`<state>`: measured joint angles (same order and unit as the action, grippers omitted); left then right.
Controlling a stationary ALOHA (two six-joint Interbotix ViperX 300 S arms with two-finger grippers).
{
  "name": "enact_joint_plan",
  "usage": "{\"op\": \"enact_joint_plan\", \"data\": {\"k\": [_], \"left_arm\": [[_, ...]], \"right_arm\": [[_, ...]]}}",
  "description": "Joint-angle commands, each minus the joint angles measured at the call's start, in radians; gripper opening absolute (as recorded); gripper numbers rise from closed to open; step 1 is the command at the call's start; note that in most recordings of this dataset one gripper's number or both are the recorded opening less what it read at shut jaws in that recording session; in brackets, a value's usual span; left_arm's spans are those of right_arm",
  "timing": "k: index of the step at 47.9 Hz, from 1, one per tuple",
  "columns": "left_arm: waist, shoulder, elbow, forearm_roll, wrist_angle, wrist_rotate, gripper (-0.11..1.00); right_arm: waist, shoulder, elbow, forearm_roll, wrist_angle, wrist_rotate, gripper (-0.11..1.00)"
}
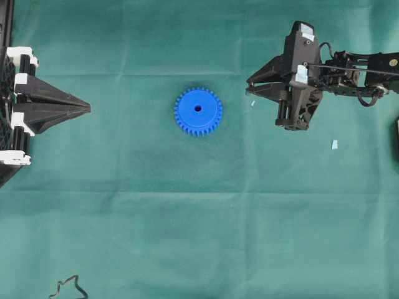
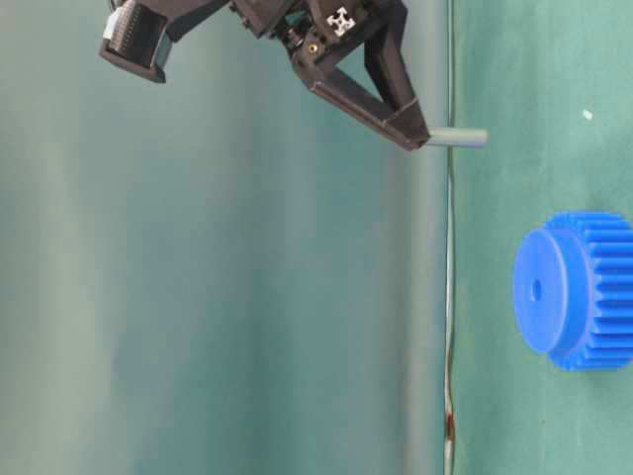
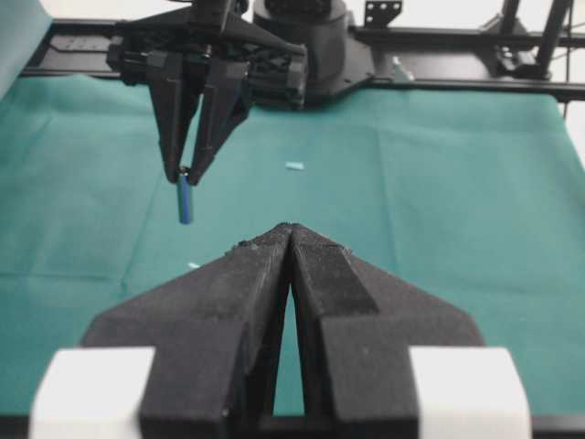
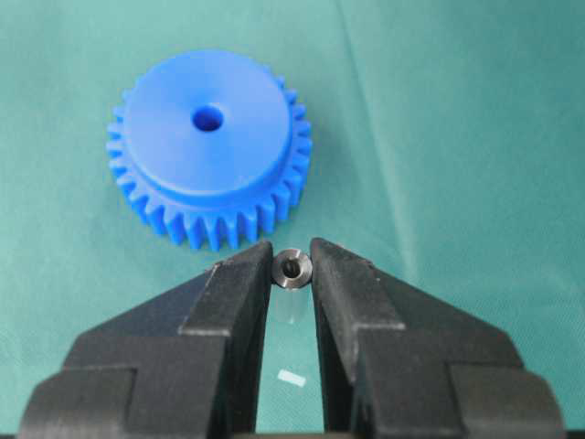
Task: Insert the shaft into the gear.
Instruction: 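Lower the right gripper and close it around the silver shaft, then carry the shaft left and position it above the blue gear's hole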
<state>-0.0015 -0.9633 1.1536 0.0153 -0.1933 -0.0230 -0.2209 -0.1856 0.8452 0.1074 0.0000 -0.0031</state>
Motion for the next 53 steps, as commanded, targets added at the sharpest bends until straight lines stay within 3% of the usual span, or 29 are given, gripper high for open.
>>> {"op": "enact_joint_plan", "data": {"k": [1,22,41,53], "left_arm": [[0.0,0.005,-0.025,0.003,-0.006,0.0,0.0],[0.0,0.012,-0.025,0.003,-0.009,-0.002,0.0],[0.0,0.011,-0.025,0.003,-0.009,-0.002,0.0],[-0.011,0.012,-0.025,0.002,-0.009,-0.002,0.0]], "right_arm": [[0.002,-0.017,-0.023,0.002,0.002,0.003,0.16],[0.038,0.018,-0.063,0.003,-0.031,0.006,0.16],[0.086,0.225,-0.322,-0.005,0.028,0.0,0.16],[0.084,0.261,-0.353,-0.014,0.046,0.0,0.17]]}}
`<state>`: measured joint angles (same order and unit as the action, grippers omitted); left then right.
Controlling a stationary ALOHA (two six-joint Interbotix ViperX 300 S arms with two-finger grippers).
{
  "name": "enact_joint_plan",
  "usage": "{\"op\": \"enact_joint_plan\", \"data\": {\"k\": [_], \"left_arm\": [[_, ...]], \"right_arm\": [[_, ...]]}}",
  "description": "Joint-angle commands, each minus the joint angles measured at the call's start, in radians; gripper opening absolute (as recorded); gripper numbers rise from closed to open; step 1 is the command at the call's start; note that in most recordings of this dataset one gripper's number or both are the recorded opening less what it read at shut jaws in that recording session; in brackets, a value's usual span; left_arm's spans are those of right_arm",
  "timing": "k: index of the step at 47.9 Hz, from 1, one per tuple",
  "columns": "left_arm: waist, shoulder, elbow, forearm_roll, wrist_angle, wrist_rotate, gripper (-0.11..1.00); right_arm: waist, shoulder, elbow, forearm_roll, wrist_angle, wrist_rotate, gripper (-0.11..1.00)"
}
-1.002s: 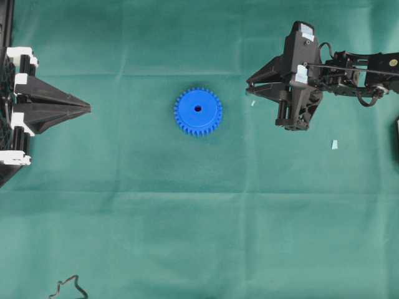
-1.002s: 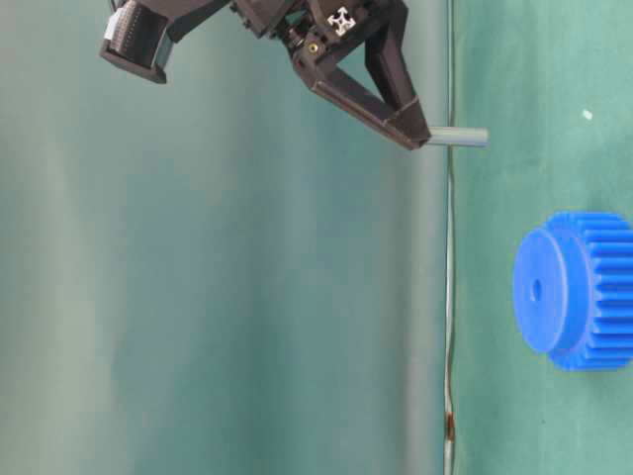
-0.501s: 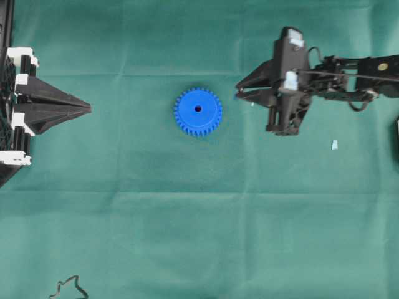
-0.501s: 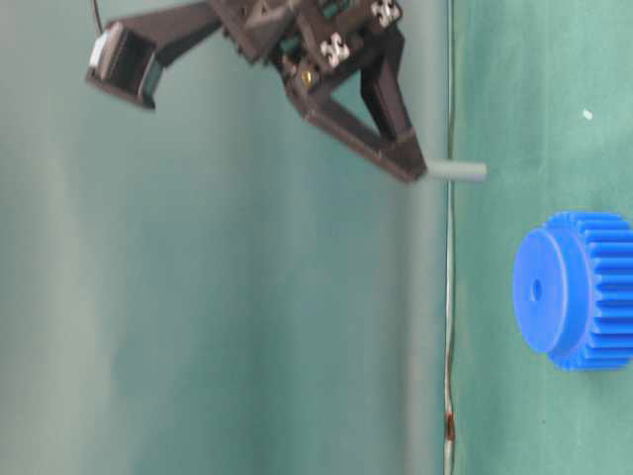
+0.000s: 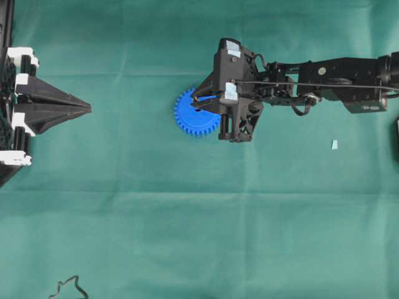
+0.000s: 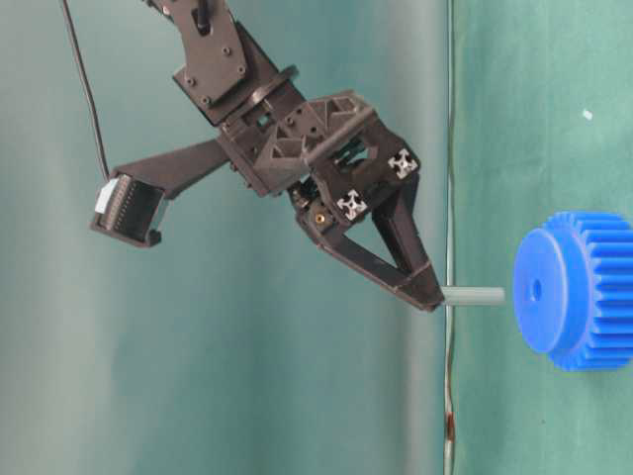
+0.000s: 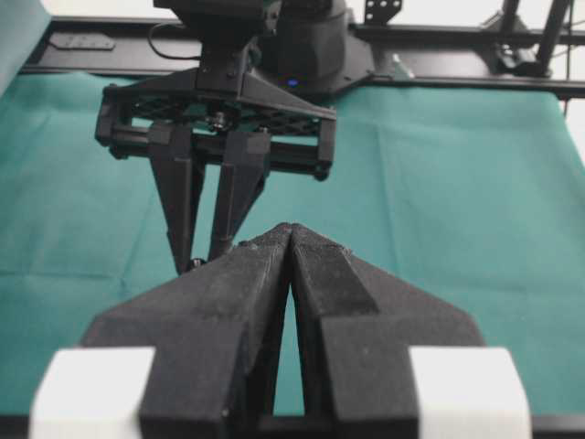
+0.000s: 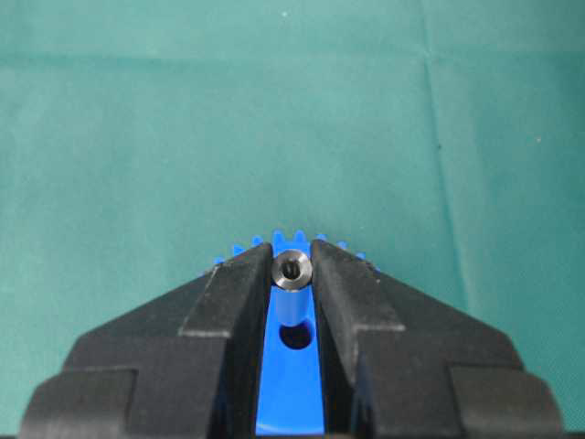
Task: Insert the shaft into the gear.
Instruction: 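Carry the shaft left and position it above the blue gear's hole, then lower the shaft with the right gripper into the gear's center hole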
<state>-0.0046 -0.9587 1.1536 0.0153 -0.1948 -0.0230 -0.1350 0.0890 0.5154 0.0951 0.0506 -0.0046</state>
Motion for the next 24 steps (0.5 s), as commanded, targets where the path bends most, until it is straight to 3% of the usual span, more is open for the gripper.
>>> {"op": "enact_joint_plan", "data": {"k": [1,24], "left_arm": [[-0.008,0.006,-0.025,0.003,-0.008,-0.002,0.0],[-0.009,0.008,-0.023,0.002,-0.011,-0.002,0.0]], "right_arm": [[0.0,-0.015,-0.02,-0.002,-0.005,0.002,0.16],[-0.002,0.02,0.011,0.002,-0.091,0.005,0.16]]}}
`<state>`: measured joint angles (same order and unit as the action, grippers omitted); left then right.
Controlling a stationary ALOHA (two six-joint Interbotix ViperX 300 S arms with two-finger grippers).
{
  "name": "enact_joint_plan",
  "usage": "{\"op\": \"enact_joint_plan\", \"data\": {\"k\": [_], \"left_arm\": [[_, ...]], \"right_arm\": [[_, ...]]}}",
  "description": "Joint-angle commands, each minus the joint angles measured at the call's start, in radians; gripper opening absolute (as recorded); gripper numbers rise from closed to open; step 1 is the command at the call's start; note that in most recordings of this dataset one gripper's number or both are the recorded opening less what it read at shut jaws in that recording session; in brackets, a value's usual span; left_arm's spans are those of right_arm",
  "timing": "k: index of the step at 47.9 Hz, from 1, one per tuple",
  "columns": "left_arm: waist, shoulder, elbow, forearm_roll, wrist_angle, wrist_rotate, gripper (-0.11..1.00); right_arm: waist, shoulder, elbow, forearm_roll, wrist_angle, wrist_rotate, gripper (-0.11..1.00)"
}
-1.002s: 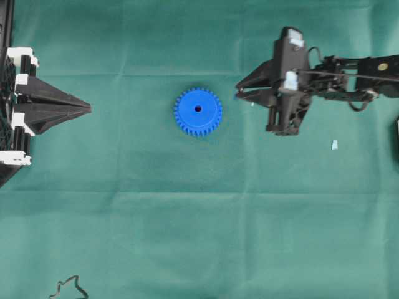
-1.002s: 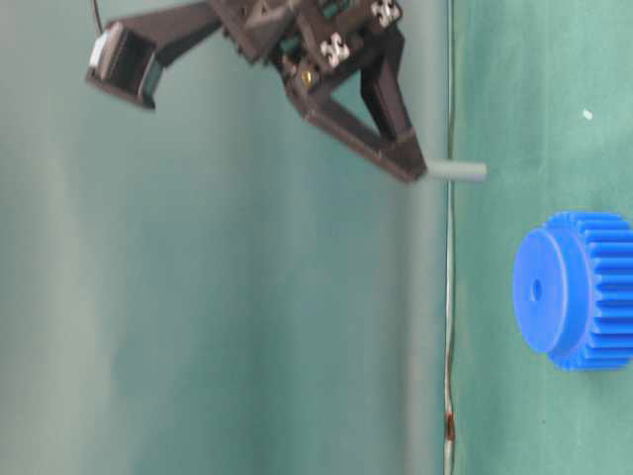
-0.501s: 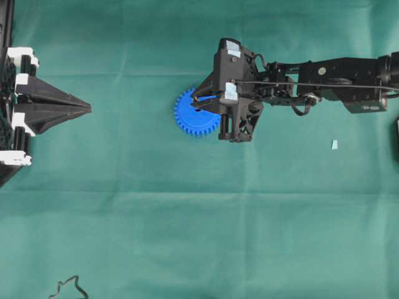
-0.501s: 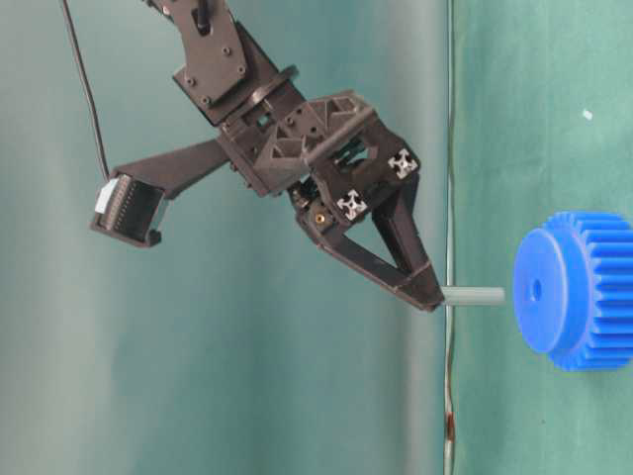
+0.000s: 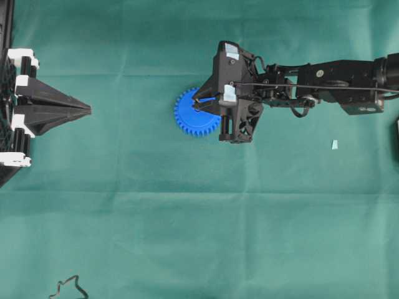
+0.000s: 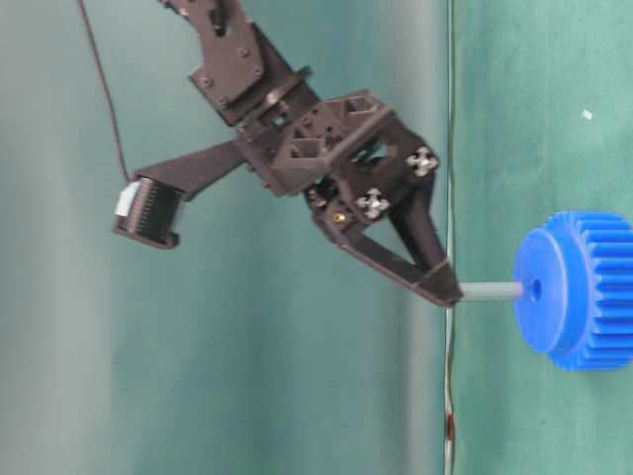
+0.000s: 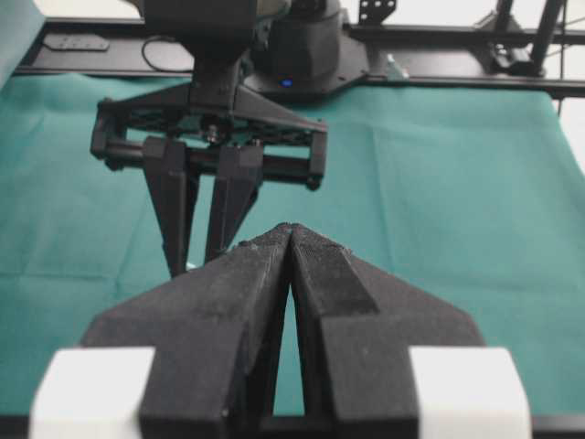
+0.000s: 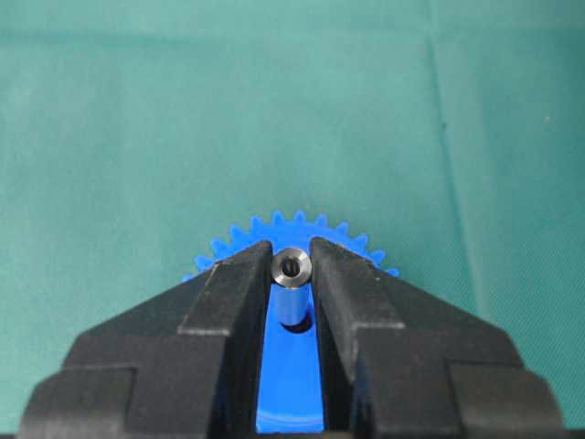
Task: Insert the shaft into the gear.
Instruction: 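Lower the shaft with the right gripper into the gear's center hole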
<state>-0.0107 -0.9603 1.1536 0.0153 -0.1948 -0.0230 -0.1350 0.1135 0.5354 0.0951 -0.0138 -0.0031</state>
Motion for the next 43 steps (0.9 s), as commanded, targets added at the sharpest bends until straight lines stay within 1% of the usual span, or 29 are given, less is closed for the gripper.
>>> {"op": "enact_joint_plan", "data": {"k": [1,14,43], "left_arm": [[-0.003,0.009,-0.023,0.002,-0.011,-0.002,0.0],[-0.003,0.009,-0.023,0.002,-0.011,-0.002,0.0],[-0.005,0.009,-0.023,0.002,-0.011,0.0,0.0]], "right_arm": [[-0.002,0.0,-0.009,0.002,-0.031,0.003,0.17],[-0.002,0.029,-0.009,0.003,-0.043,0.005,0.16],[-0.003,0.031,-0.009,0.003,-0.048,0.003,0.16]]}}
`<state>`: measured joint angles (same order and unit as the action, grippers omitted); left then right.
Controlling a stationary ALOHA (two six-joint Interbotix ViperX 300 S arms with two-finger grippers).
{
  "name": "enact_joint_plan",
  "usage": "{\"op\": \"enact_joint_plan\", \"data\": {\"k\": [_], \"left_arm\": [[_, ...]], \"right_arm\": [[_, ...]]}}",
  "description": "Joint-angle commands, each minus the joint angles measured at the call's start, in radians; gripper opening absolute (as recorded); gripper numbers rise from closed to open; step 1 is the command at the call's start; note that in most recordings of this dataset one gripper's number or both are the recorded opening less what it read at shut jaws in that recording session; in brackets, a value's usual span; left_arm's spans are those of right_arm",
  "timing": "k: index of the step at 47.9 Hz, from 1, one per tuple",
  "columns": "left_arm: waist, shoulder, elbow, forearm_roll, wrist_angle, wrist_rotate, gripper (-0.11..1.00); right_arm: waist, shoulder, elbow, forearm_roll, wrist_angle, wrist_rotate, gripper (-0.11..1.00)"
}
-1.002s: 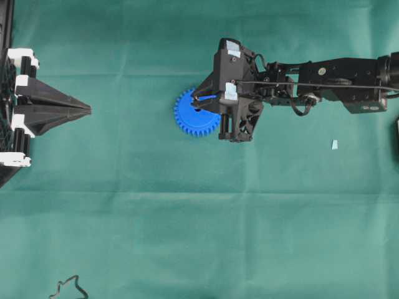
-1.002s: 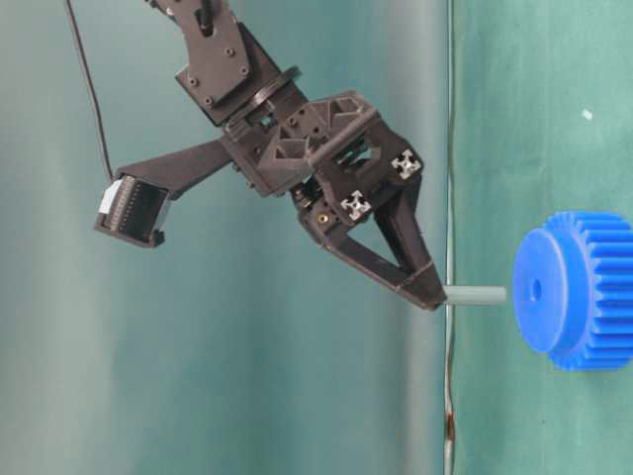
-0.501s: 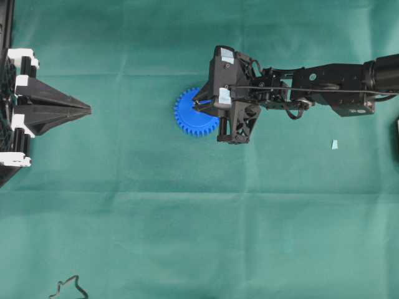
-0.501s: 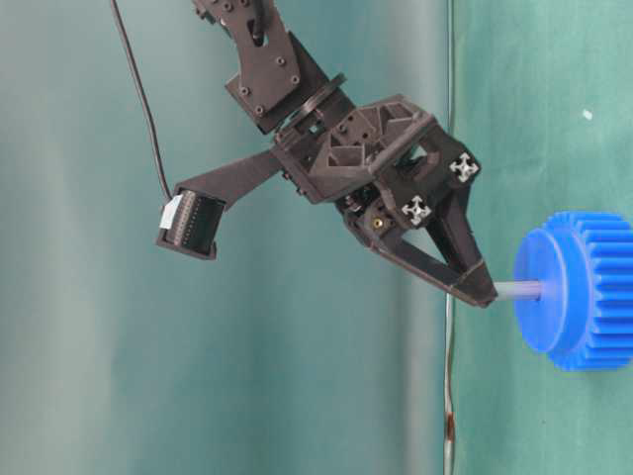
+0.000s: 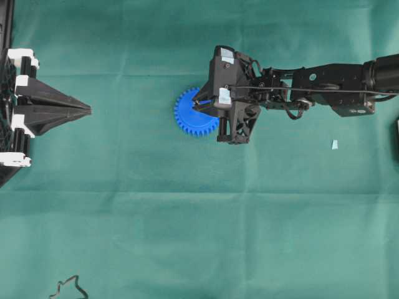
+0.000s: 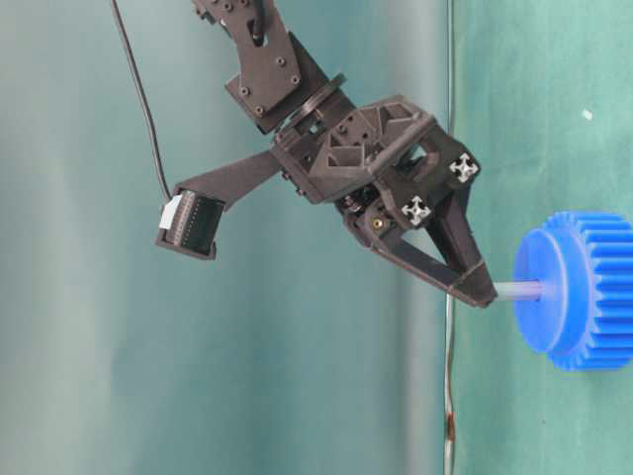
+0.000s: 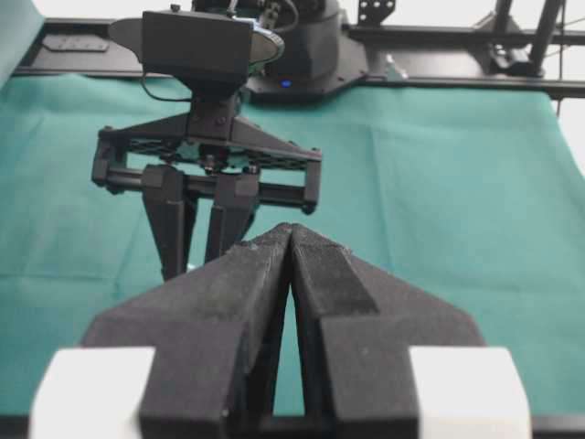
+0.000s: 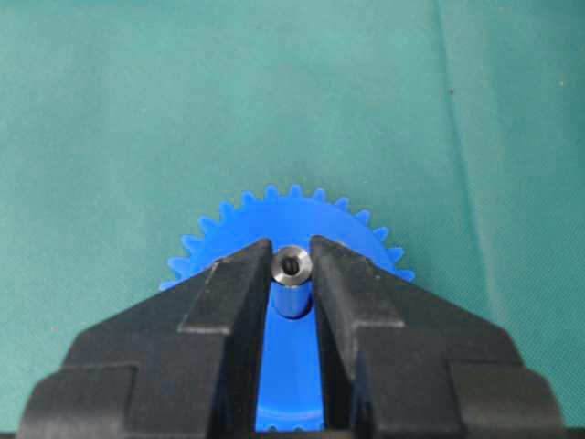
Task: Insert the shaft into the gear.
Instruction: 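Lower the shaft with the right gripper into the gear's center hole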
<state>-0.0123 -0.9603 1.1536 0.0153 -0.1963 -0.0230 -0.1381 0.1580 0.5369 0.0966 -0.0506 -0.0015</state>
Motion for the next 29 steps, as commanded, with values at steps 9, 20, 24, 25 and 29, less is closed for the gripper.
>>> {"op": "enact_joint_plan", "data": {"k": [9,20,24,25,29], "left_arm": [[-0.002,0.009,-0.023,0.002,-0.009,0.0,0.0],[-0.002,0.009,-0.023,0.003,-0.009,0.0,0.0],[-0.002,0.009,-0.023,0.003,-0.009,0.0,0.0],[-0.002,0.009,-0.023,0.003,-0.009,0.0,0.0],[-0.002,0.009,-0.025,0.002,-0.009,0.0,0.0]], "right_arm": [[0.0,0.014,-0.014,0.0,-0.025,0.002,0.17],[0.0,0.055,-0.017,0.0,-0.037,0.002,0.16],[0.0,0.057,-0.015,0.0,-0.038,0.002,0.17],[0.0,0.058,-0.015,0.0,-0.038,0.002,0.17],[-0.002,0.057,-0.014,0.0,-0.043,0.002,0.16]]}}
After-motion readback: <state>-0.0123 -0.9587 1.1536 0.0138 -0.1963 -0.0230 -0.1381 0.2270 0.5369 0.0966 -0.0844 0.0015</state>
